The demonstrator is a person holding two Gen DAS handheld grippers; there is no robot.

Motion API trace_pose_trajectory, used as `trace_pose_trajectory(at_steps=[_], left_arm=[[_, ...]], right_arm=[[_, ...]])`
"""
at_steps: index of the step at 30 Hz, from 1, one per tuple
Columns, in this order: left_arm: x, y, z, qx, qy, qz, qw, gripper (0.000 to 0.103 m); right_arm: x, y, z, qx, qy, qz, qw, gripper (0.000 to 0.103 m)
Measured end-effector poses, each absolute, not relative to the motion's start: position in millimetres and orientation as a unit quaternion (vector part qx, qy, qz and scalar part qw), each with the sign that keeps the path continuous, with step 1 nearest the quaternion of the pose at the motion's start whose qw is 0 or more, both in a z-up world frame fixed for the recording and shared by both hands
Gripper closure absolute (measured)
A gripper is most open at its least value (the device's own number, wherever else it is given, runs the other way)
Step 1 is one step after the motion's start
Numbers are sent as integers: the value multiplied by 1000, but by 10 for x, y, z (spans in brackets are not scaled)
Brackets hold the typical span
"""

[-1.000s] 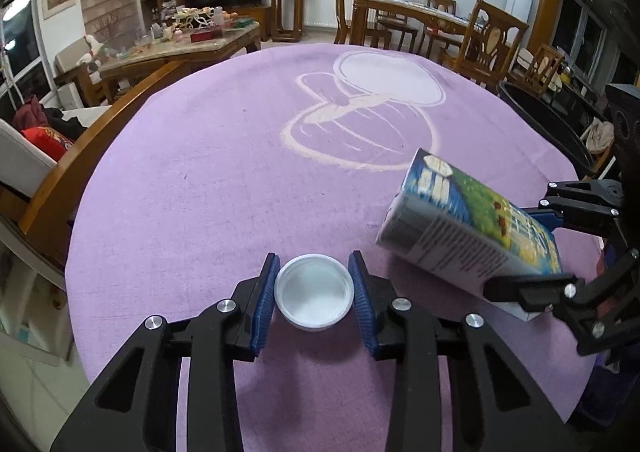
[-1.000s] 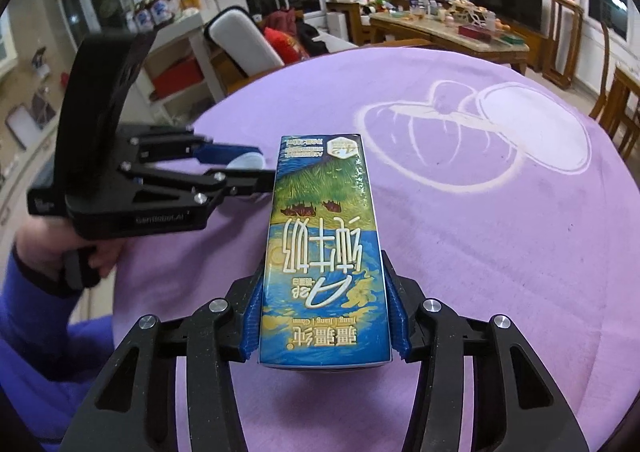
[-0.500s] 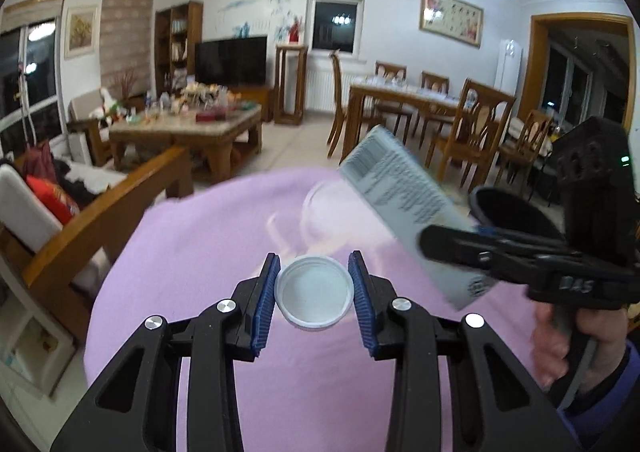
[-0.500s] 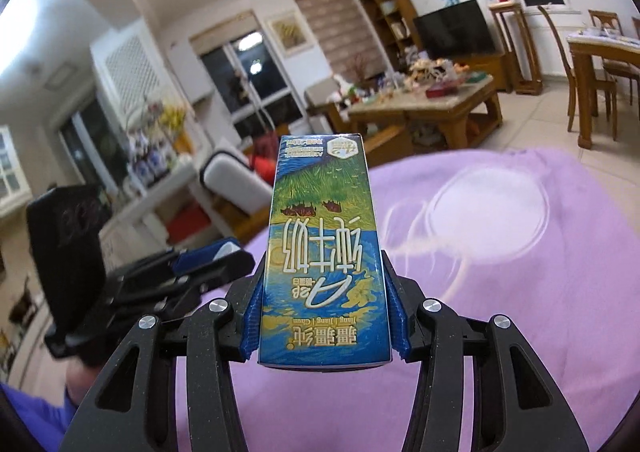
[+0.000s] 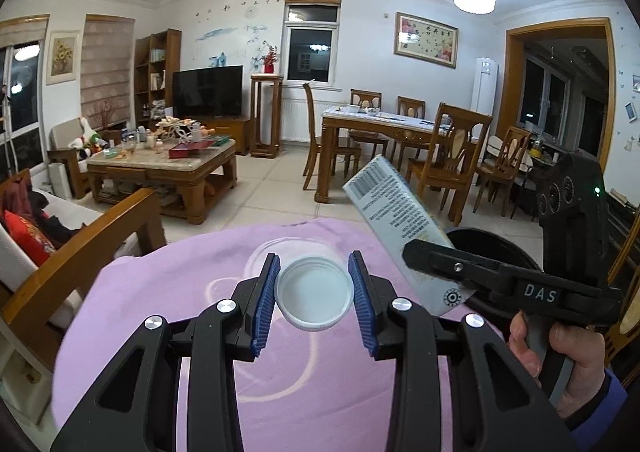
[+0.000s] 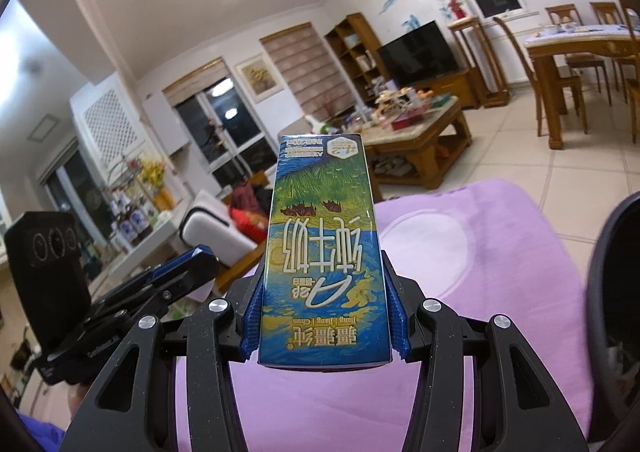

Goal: Collect trash
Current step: 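Carry the white lid and blue carton over the black bin and release both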

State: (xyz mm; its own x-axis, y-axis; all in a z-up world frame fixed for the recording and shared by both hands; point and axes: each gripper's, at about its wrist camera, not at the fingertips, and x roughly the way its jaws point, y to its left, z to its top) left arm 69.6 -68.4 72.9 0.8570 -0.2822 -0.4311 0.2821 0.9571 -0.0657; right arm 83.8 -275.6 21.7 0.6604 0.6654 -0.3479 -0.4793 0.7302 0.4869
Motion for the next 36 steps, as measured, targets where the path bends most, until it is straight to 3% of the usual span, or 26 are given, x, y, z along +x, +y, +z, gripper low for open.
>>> trace_pose_trajectory(at_steps=[12, 36], left_arm=[[913, -1094, 659, -20, 220, -196, 955, 67], [1350, -2759, 271, 31, 269, -332, 904, 67]], right_arm=[[867, -3700, 119, 226, 237, 267, 906, 54], [518, -5776, -559, 317, 215, 127, 915, 53]])
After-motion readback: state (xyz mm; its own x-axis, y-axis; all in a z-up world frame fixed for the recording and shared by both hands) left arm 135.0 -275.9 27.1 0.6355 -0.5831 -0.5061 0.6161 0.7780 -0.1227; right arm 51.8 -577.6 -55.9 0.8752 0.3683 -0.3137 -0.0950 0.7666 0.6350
